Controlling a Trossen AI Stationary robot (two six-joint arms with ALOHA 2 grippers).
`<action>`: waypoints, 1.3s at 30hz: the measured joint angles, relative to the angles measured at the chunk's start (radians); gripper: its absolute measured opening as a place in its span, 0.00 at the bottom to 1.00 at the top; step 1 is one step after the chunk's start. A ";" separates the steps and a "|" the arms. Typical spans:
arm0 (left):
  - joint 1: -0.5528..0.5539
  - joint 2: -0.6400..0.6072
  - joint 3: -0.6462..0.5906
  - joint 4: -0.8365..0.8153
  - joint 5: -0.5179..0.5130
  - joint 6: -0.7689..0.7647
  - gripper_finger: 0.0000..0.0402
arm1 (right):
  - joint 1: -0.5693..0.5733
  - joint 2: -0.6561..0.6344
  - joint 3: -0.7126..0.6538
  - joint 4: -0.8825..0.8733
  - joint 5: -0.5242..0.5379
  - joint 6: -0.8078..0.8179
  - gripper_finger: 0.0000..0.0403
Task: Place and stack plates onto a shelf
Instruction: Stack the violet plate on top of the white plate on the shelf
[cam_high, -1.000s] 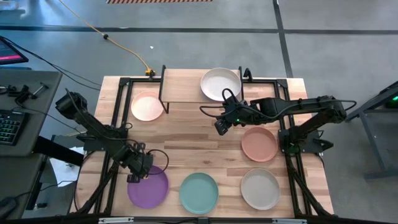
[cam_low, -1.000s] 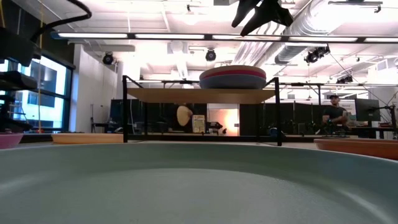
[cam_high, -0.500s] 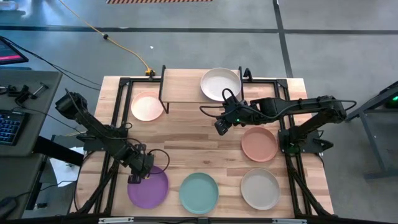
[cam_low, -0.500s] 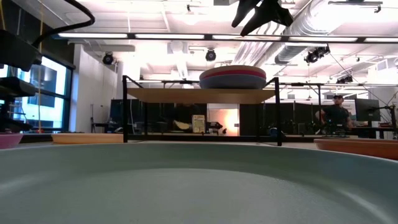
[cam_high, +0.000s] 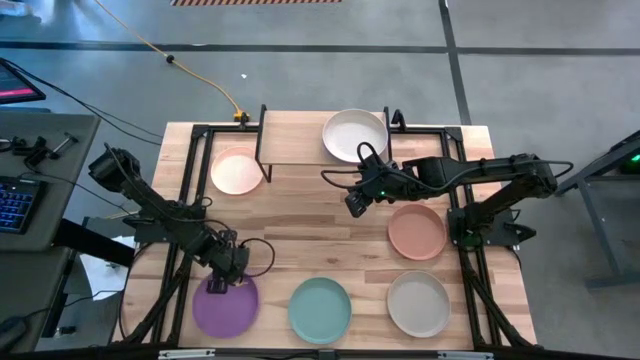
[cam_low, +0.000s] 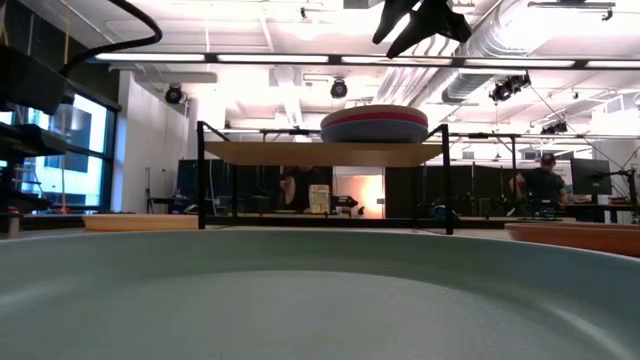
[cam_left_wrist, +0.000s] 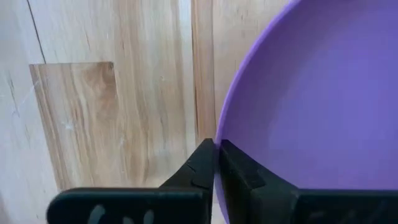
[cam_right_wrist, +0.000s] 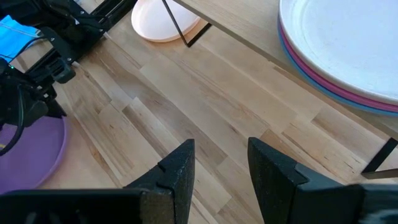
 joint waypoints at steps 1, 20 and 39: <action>0.003 0.000 0.000 0.001 0.000 0.000 0.01 | 0.000 0.000 0.000 0.000 0.000 0.000 0.32; 0.043 -0.083 0.000 -0.024 0.018 -0.020 0.00 | 0.000 0.000 0.000 0.055 -0.064 0.000 0.32; 0.350 -0.291 0.019 -0.050 0.013 -0.056 0.00 | 0.000 0.000 0.000 0.082 -0.099 -0.051 0.32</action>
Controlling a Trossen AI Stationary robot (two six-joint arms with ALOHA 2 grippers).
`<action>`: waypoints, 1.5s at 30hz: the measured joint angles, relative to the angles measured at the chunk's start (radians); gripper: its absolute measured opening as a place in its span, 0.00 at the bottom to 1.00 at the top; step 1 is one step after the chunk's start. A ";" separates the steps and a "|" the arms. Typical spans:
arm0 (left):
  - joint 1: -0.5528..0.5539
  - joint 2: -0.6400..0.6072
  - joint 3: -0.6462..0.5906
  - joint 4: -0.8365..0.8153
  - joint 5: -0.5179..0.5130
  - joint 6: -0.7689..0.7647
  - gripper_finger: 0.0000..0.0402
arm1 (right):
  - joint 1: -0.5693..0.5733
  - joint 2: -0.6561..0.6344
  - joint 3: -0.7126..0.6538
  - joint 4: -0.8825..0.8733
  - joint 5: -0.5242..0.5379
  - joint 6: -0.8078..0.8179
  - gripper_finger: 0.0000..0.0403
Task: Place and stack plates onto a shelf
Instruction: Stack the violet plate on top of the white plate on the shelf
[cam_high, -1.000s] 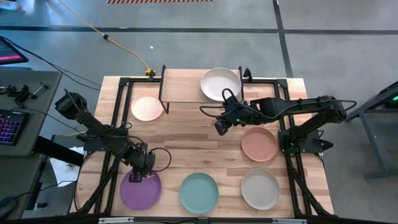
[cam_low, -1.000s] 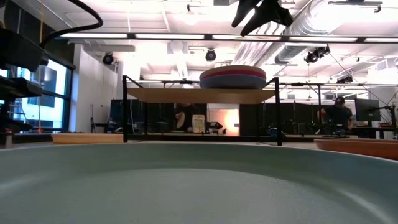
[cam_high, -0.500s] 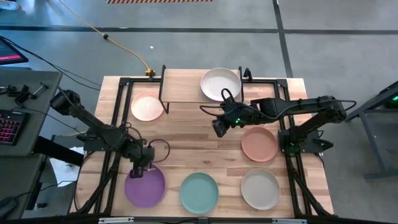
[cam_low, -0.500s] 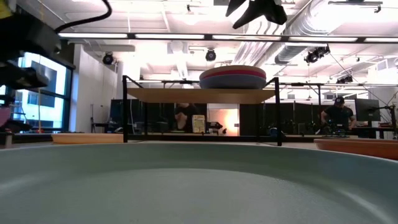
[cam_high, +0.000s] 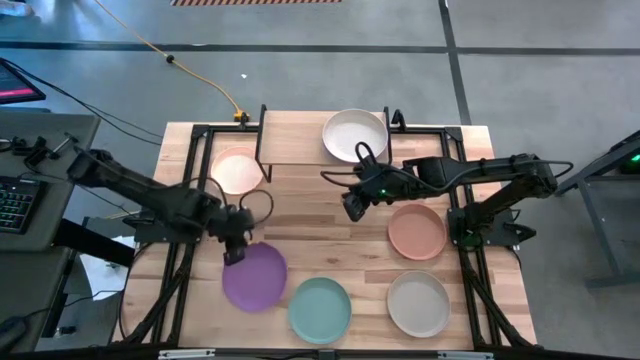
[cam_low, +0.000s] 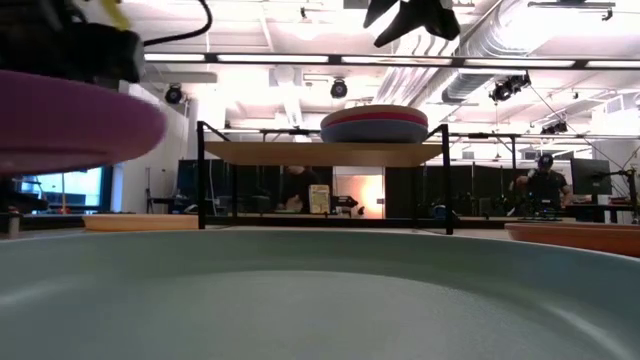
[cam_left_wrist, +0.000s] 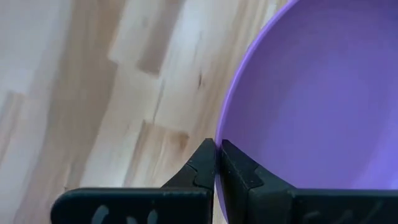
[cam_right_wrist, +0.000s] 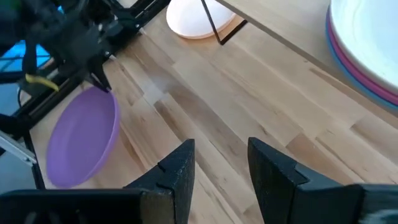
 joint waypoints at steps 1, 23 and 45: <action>0.020 -0.001 0.012 0.003 -0.001 0.000 0.00 | 0.000 0.000 0.000 0.001 -0.004 -0.008 0.32; 0.346 0.011 0.153 0.157 -0.157 -0.051 0.00 | -0.124 0.037 -0.001 0.042 -0.007 -0.133 0.32; 0.439 0.135 0.157 0.331 -0.175 -0.069 0.00 | -0.183 0.045 0.000 0.135 -0.114 -0.105 0.46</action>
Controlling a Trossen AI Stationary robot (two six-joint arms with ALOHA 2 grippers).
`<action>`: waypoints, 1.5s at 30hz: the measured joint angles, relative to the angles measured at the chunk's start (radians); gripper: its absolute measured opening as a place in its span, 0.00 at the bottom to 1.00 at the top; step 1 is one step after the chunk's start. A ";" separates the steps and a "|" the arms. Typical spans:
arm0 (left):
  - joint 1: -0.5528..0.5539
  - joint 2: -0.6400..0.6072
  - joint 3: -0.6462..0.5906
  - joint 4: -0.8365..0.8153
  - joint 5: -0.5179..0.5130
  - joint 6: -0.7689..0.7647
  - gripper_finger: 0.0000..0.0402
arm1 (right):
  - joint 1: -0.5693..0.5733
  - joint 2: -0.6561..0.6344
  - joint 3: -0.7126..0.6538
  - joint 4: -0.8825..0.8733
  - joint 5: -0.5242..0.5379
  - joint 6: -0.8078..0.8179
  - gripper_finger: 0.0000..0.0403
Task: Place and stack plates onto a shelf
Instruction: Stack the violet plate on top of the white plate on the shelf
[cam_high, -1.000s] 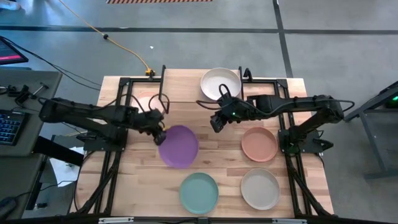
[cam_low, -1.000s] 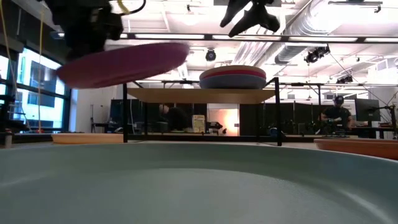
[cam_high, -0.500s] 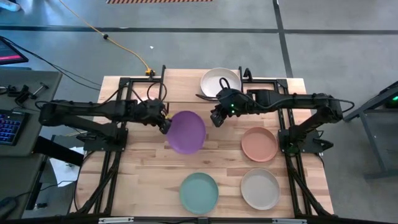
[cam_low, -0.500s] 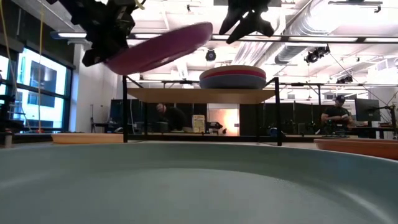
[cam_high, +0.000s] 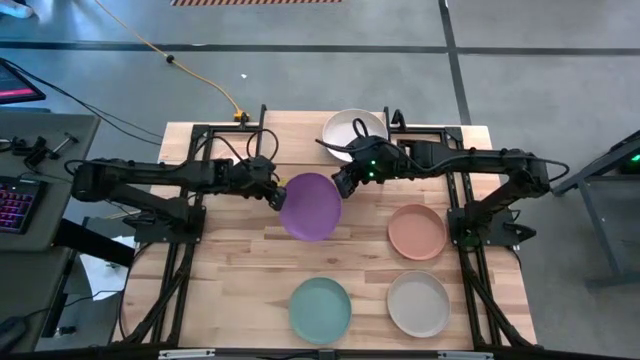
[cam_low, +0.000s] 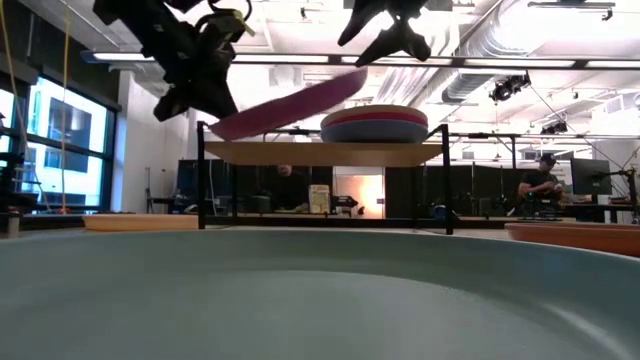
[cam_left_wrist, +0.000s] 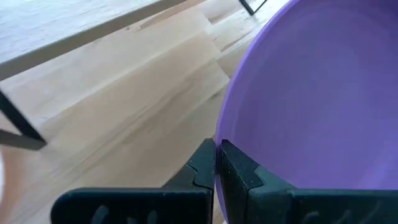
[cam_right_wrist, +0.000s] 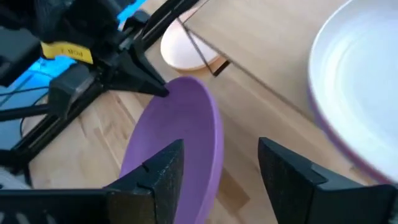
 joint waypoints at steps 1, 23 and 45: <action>0.000 0.002 0.001 0.004 0.000 0.000 0.00 | 0.001 0.005 0.000 -0.001 -0.009 0.000 0.46; 0.007 0.066 0.143 -0.088 -0.048 0.105 0.00 | 0.009 0.104 0.001 -0.029 -0.033 0.002 0.41; 0.011 0.065 0.146 -0.087 -0.068 0.114 0.00 | 0.004 0.101 0.001 -0.030 -0.019 0.002 0.02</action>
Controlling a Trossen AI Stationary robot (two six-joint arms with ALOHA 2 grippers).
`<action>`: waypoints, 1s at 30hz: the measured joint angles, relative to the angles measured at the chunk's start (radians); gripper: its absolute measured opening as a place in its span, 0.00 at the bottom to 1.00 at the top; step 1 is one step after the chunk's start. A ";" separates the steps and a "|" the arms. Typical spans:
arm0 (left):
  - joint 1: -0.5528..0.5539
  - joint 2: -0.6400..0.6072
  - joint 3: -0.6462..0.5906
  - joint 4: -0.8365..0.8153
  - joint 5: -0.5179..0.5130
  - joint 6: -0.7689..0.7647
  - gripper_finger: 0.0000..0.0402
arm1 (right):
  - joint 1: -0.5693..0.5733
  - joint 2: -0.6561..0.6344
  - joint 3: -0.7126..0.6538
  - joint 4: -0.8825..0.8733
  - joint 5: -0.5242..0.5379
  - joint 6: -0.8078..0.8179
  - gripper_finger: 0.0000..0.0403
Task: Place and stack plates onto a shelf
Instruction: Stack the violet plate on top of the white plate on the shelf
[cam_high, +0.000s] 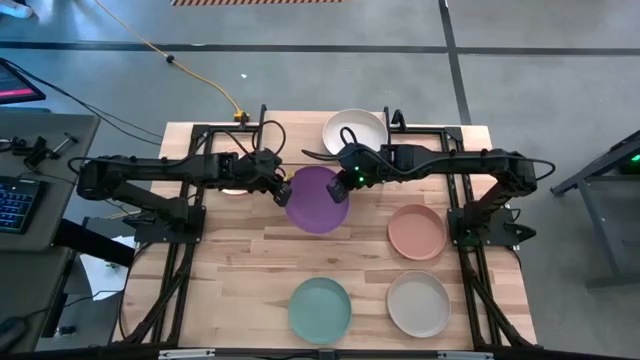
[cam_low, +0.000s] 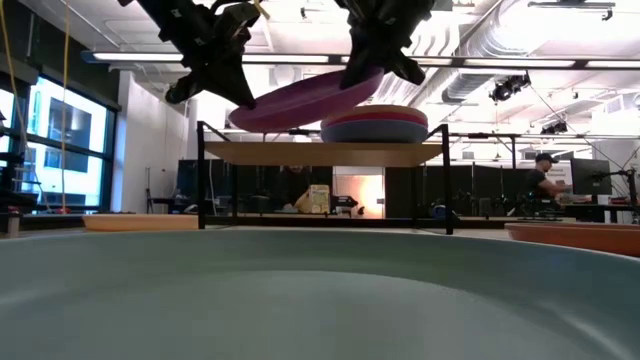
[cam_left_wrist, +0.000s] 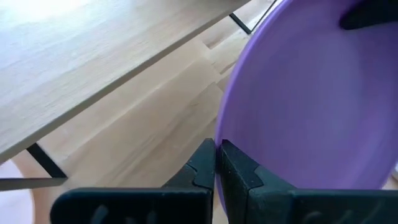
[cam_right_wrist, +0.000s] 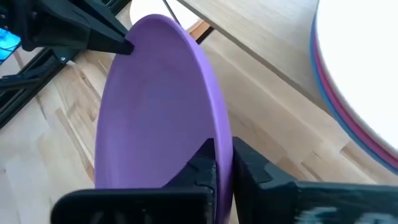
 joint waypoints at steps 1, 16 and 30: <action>0.000 0.000 0.000 0.000 0.000 0.005 0.01 | 0.000 0.000 0.000 0.000 0.002 -0.003 0.01; 0.002 0.000 0.000 0.061 0.069 0.044 0.14 | 0.004 0.000 0.000 0.007 -0.031 -0.003 0.00; 0.002 -0.091 0.028 0.055 0.077 0.045 0.23 | -0.009 -0.029 0.000 -0.038 -0.019 -0.011 0.00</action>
